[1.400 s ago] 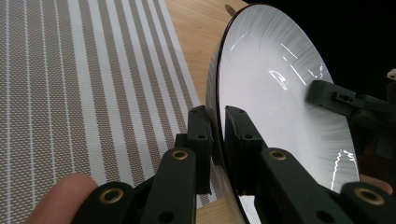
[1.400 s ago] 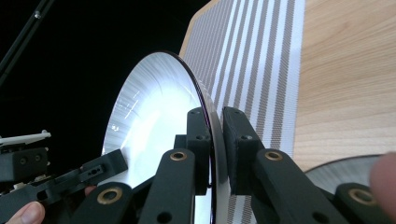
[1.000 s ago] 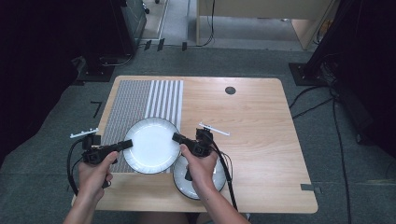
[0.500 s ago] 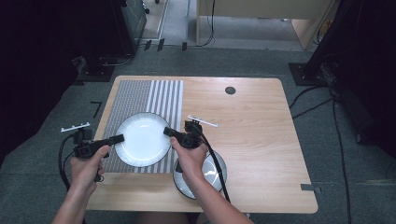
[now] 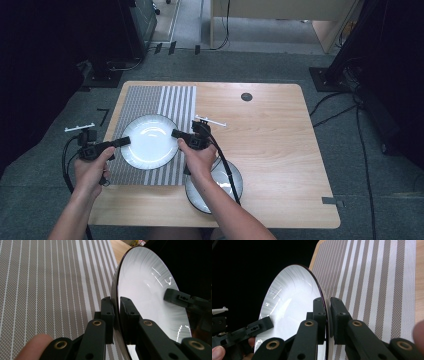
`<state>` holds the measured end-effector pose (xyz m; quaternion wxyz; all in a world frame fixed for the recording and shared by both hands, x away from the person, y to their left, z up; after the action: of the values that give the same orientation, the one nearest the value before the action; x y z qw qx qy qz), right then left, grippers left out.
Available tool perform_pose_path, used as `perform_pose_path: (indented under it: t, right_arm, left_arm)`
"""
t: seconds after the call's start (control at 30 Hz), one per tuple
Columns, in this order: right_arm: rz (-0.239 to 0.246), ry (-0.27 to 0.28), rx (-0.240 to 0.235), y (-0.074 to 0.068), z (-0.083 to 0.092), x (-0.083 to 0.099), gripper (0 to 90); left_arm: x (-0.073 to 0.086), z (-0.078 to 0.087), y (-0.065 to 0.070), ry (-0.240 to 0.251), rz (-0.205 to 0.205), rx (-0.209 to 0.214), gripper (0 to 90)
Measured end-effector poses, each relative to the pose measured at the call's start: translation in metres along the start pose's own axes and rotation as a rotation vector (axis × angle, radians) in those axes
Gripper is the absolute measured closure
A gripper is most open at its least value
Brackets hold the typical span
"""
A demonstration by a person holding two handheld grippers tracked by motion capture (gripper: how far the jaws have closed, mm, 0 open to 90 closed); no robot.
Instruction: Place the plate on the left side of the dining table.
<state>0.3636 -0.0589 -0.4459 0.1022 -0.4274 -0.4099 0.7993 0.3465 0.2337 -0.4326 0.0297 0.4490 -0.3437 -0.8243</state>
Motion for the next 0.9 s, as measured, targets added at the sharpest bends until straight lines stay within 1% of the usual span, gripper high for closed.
perform_pose_path:
  t: [0.13, 0.3, 0.33, 0.53, 0.6, 0.7, 0.8, 0.9]
  right_arm:
    - [-0.008, -0.002, 0.01, 0.002, -0.008, -0.004, 83.7]
    - [-0.024, -0.011, 0.02, 0.006, -0.019, -0.009, 83.8]
    - [-0.016, -0.011, 0.018, 0.007, -0.021, -0.01, 83.8]
    - [-0.011, -0.025, 0.017, 0.011, -0.036, -0.014, 84.0]
    - [-0.013, -0.034, 0.026, 0.012, -0.039, -0.015, 84.0]
    - [-0.012, -0.039, 0.029, 0.013, -0.045, -0.018, 84.0]
    - [-0.026, -0.043, 0.031, 0.015, -0.05, -0.02, 83.9]
    - [-0.042, -0.043, 0.031, 0.017, -0.057, -0.023, 83.9]
  left_arm:
    - [-0.006, -0.007, -0.003, -0.006, 0.002, -0.007, 82.7]
    - [-0.012, -0.017, -0.008, -0.009, 0.014, -0.018, 82.8]
    - [-0.012, -0.019, -0.01, -0.009, 0.014, -0.02, 82.7]
    - [-0.017, -0.028, -0.018, -0.007, 0.021, -0.028, 82.8]
    - [-0.018, -0.031, -0.021, -0.008, 0.028, -0.031, 82.8]
    - [-0.022, -0.035, -0.023, -0.015, 0.026, -0.034, 82.7]
    - [-0.027, -0.039, -0.024, -0.017, 0.019, -0.045, 82.7]
    - [-0.032, -0.045, -0.027, -0.021, 0.024, -0.055, 82.9]
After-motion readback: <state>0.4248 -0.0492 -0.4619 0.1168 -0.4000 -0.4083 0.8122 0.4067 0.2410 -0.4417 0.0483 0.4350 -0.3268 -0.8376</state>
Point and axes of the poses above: each handheld gripper's, and its own axes: z roughly backward along the jaws, x roughly out of its underside, y roughly to its right, the point moved 2 cm from there along -z, roughly forward along the jaws, and after that the axes turned 15 degrees about y, right-handed, at the moved point
